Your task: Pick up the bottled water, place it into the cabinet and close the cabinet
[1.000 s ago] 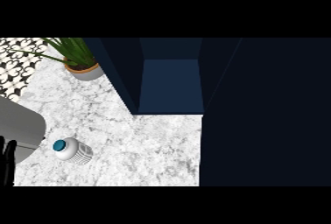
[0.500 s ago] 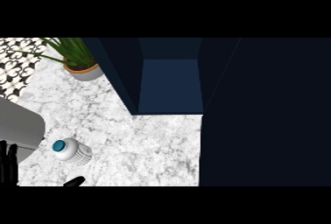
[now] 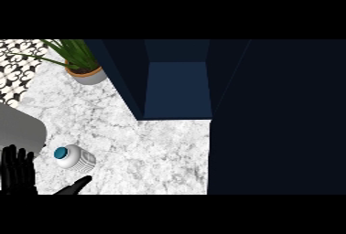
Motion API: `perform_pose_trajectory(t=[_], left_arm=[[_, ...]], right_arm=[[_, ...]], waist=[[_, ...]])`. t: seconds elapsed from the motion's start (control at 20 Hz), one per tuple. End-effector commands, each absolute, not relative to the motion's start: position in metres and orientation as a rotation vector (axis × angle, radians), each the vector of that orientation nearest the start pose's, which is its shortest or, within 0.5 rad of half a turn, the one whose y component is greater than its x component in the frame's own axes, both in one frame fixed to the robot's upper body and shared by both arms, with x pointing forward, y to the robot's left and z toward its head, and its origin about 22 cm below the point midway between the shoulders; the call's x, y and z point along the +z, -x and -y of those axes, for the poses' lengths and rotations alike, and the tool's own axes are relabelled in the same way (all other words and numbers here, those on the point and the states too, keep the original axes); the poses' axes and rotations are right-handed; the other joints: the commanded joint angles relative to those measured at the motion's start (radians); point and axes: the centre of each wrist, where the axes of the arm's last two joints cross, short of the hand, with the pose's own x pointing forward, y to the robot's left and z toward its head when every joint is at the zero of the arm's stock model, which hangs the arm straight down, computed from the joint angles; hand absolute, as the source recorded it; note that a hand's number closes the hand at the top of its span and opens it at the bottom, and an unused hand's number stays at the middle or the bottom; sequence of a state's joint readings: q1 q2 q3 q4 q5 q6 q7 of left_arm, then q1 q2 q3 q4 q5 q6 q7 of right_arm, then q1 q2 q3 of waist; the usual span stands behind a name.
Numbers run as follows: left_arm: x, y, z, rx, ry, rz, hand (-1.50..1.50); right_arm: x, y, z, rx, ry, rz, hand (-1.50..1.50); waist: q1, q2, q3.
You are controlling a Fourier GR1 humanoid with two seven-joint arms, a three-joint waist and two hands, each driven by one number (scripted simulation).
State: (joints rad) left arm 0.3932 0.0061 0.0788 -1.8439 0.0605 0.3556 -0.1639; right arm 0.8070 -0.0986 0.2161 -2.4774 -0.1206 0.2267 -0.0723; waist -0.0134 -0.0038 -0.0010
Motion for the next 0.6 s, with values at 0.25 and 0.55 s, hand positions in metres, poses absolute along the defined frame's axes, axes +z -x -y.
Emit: perform_pose_trajectory(t=[0.25, 0.55], left_arm=[[-0.074, -0.162, -0.294, 0.49, -0.503, 1.56, -1.5], [-0.11, -0.146, -0.305, 0.496, -0.569, 1.546, -1.5]], right_arm=[[0.147, -0.041, 0.235, 0.084, -0.162, 1.86, -1.5], [0.136, -0.038, 0.235, 0.071, -0.177, 1.843, -1.5]], waist=[[-0.002, 0.003, -0.001], [0.002, 0.002, 0.0]])
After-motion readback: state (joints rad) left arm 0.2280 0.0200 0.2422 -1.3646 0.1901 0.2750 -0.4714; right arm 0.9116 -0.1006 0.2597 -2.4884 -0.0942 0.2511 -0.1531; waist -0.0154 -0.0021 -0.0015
